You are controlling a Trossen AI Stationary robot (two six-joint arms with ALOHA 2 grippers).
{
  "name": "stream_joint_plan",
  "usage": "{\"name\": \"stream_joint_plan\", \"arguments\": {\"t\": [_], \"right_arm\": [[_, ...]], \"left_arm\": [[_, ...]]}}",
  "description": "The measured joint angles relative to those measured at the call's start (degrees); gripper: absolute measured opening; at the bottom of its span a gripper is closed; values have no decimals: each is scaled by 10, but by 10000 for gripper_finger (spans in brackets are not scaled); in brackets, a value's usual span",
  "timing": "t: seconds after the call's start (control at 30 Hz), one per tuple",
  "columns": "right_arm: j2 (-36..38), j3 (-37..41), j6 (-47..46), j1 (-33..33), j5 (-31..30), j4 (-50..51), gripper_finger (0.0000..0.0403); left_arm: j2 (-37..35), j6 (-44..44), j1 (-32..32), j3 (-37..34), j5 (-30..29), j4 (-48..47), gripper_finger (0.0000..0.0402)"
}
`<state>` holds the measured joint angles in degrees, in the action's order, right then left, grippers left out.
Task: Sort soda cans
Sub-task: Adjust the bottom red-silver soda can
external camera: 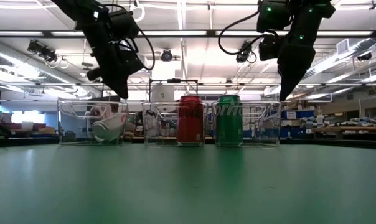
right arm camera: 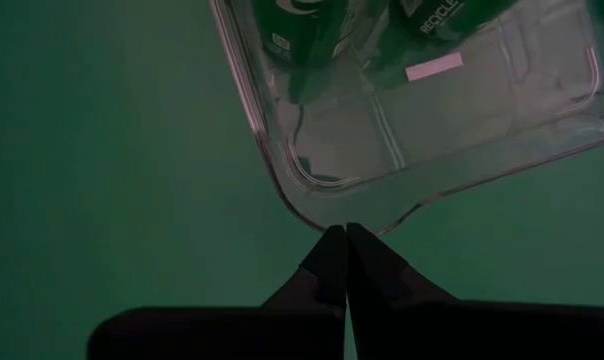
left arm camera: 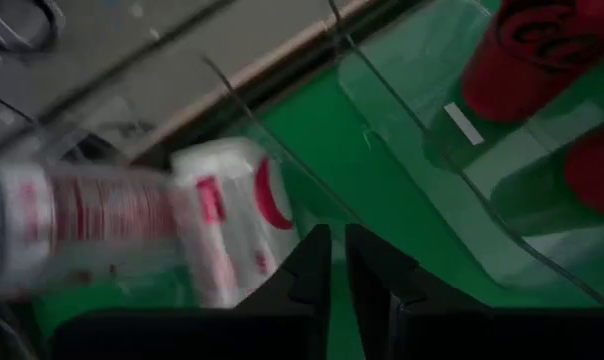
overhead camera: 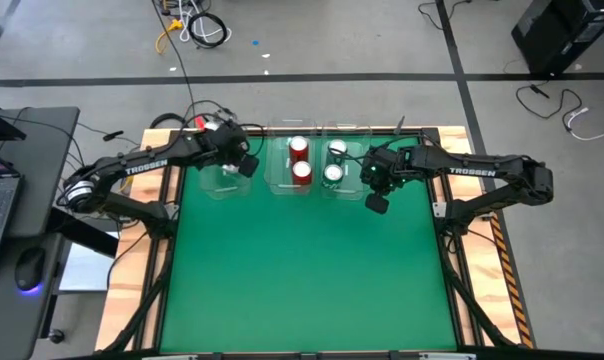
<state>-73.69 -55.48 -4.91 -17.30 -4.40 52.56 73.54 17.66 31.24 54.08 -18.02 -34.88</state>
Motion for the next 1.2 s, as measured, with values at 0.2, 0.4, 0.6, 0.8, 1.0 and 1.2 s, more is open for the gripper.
{"name": "stream_joint_plan", "arguments": {"t": [0.2,0.4,0.6,0.8,1.0,1.2], "right_arm": [[0,0,0,0,0,0,0],[0,0,0,1,0,-5,0],[0,0,0,1,0,-19,0],[0,0,0,1,16,-31,0],[0,0,0,11,27,-33,0],[0,0,-3,24,28,-32,0]], "left_arm": [[0,-61,15,0,-4,30,63],[0,-106,57,0,11,24,31],[24,-174,132,0,69,48,6],[108,-243,202,49,183,61,3],[188,-288,228,134,261,25,8],[249,-355,231,195,188,-73,34]]}}
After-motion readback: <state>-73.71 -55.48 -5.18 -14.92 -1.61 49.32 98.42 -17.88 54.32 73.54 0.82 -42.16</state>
